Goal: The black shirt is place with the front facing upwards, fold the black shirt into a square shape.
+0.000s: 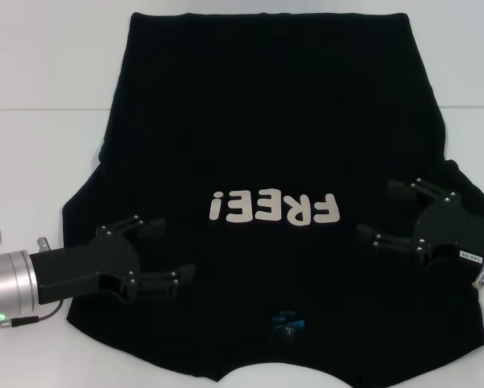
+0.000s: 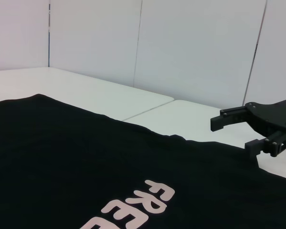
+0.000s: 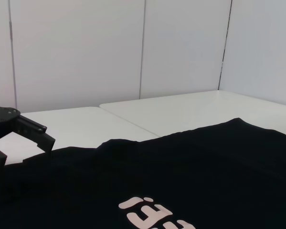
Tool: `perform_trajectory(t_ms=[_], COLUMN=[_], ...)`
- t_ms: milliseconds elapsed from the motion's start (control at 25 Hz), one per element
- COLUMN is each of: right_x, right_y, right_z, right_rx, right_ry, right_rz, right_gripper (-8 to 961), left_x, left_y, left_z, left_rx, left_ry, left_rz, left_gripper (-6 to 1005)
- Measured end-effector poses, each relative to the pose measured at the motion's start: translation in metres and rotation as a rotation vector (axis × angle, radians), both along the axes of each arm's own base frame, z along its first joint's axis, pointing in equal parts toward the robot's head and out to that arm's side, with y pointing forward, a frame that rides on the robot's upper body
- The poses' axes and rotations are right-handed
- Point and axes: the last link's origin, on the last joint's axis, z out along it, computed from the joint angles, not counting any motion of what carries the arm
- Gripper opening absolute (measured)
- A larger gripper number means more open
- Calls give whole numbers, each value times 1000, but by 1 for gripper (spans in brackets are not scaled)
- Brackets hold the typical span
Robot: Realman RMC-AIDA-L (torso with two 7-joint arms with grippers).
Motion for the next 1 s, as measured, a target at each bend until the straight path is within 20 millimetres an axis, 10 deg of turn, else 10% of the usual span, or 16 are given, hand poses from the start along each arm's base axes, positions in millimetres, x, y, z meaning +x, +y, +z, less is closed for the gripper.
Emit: perform_trajectory(t_ms=[600,1000], right_x=[0,-2], right_y=[0,0], right_z=[0,1], right_rx=[0,-19], right_ry=[3,39], right_rz=[0,-27], right_gripper=[941,942], left_x=[0,-24], left_y=[0,29], left_z=[3,86], left_rx=[-31,-157], left_ry=[-56,-414], left_rz=[78,751], left_gripper=[950,949])
